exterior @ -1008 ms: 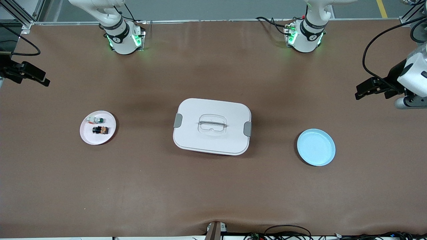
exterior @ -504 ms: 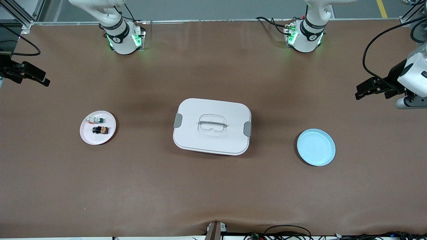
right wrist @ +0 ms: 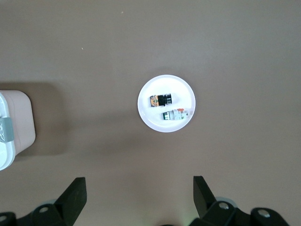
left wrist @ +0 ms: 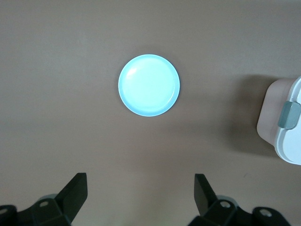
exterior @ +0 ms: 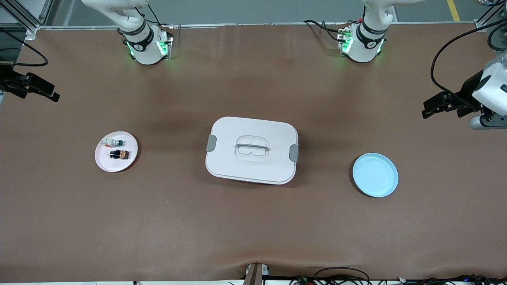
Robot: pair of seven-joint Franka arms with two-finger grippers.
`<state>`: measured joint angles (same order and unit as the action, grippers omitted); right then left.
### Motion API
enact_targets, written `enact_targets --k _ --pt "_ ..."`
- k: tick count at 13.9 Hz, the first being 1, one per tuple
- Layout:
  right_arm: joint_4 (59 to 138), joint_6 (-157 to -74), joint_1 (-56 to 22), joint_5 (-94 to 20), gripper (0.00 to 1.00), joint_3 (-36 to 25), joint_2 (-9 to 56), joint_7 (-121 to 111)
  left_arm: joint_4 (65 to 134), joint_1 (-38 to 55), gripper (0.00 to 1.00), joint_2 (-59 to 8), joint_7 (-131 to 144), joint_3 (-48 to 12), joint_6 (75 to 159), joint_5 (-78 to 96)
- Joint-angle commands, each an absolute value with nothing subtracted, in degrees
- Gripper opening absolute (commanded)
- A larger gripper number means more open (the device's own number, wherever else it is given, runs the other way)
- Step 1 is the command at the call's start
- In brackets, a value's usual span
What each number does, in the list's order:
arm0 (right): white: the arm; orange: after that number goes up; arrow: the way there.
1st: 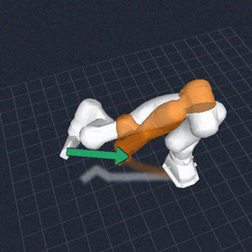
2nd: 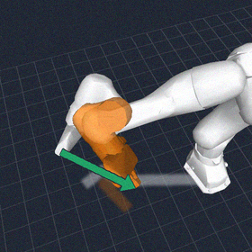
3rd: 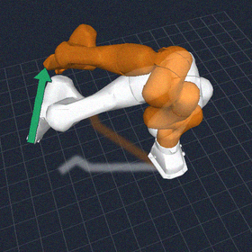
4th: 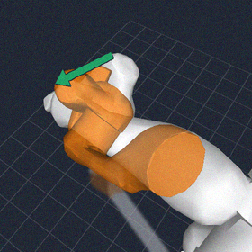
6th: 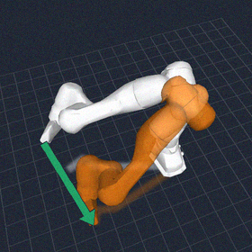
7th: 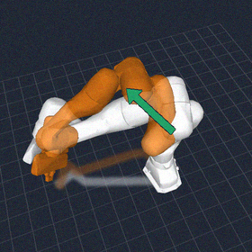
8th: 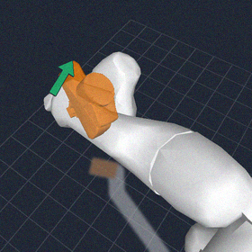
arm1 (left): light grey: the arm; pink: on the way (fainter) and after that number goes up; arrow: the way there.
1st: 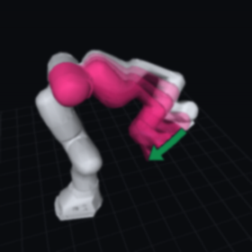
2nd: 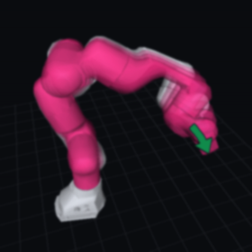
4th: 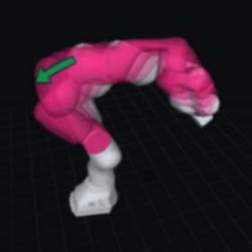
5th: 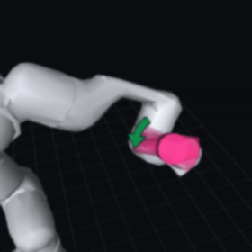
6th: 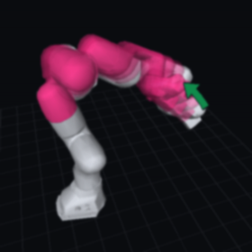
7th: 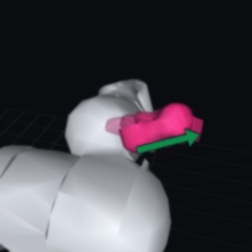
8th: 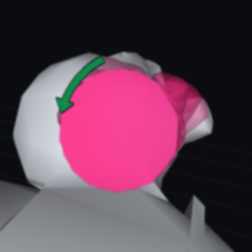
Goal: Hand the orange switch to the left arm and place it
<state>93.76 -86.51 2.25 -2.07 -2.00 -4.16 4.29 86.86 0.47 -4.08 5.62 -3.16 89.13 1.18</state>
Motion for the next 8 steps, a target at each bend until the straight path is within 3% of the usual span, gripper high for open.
enact_targets --k 1,8 --pt "93.60 -86.04 3.43 -2.37 1.00 -1.32 -3.43 4.84 85.17 0.62 1.00 -4.83 5.62 -2.90 87.80 0.62" --pt "92.38 -84.99 3.43 -2.02 1.00 -1.23 2.63 3.87 85.17 0.62 1.00 -4.83 5.71 -2.90 87.80 0.62"
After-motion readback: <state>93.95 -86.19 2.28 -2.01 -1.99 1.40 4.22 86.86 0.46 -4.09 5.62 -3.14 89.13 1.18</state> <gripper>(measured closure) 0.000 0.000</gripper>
